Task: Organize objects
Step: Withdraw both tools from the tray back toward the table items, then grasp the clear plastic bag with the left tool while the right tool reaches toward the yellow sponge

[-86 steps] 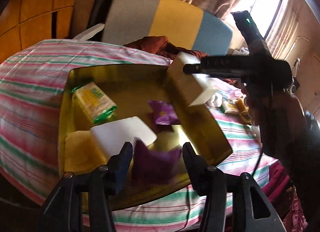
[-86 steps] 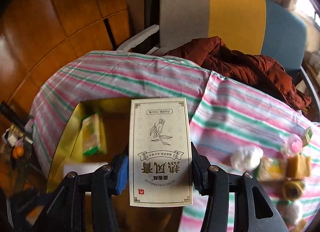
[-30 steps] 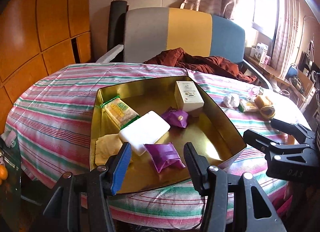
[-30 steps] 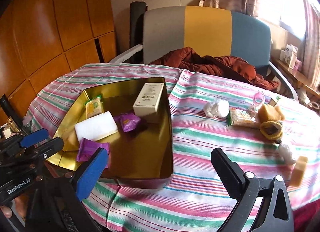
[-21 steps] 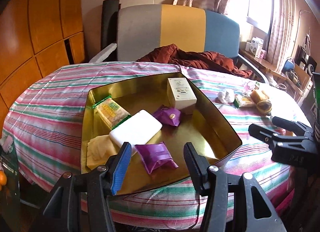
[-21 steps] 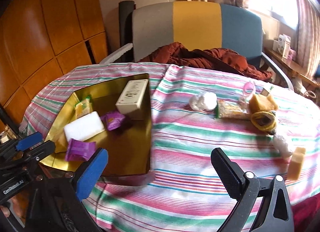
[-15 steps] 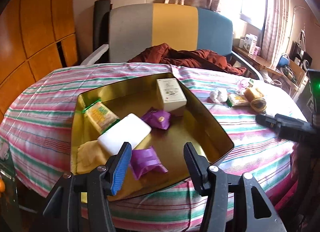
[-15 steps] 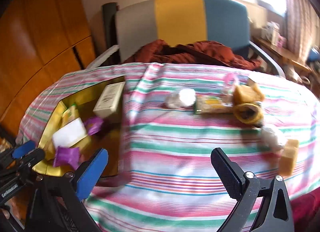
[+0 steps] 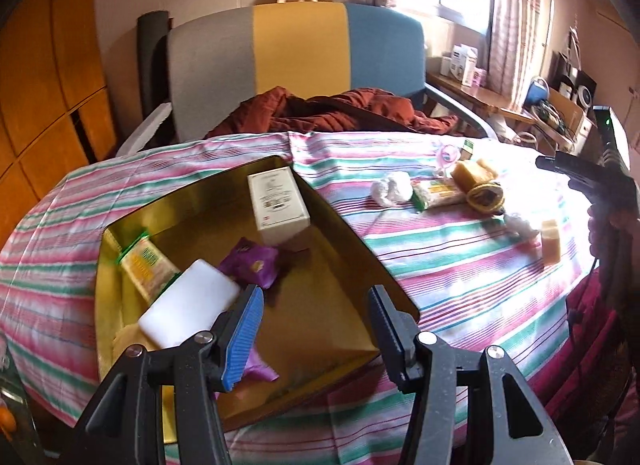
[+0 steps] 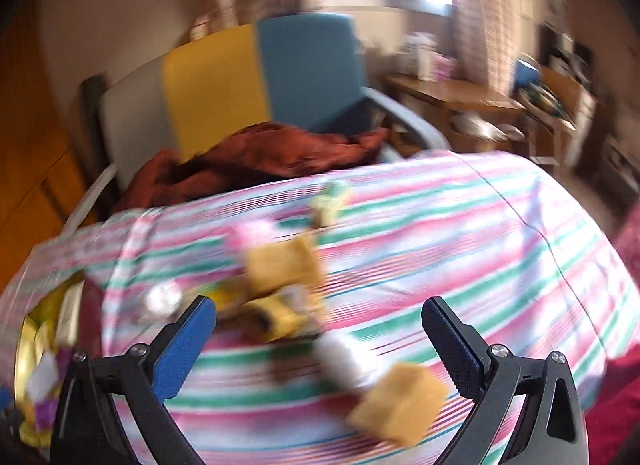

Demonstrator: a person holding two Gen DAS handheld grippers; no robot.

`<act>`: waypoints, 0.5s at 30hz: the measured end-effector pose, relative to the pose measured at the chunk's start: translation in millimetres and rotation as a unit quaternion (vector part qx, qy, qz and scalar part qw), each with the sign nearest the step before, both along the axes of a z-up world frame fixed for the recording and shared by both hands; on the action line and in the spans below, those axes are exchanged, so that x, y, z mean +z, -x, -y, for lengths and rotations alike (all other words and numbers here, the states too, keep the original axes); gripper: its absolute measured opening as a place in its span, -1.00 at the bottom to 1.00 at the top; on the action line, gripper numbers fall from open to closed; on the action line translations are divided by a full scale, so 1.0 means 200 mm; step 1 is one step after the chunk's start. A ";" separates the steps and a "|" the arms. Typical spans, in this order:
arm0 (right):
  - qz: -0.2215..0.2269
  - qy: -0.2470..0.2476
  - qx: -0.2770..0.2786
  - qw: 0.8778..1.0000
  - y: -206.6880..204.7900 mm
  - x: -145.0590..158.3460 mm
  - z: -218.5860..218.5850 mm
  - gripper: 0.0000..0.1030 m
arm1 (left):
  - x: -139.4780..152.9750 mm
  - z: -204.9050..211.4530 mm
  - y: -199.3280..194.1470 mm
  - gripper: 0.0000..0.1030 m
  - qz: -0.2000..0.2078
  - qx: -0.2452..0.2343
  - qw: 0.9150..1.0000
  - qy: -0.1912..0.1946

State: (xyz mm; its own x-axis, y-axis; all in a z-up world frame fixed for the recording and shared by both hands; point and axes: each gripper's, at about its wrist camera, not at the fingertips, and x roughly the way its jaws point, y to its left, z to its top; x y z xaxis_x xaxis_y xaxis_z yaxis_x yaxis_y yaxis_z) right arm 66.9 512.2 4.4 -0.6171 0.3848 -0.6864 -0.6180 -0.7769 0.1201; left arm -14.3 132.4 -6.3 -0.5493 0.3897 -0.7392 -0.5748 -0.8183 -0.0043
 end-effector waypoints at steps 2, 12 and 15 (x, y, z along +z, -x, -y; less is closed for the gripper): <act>-0.007 0.029 -0.041 0.999 -0.06 -0.06 -0.12 1.00 | 0.01 -0.07 0.01 0.06 -0.004 -0.012 1.000 0.006; -0.043 0.122 -0.085 0.988 -0.15 -0.10 -0.26 1.00 | 0.00 -0.44 0.18 0.06 0.009 -0.068 0.997 0.022; -0.046 0.135 -0.080 0.987 -0.15 -0.12 -0.27 1.00 | -0.04 -0.58 0.24 0.06 0.015 -0.090 0.995 0.036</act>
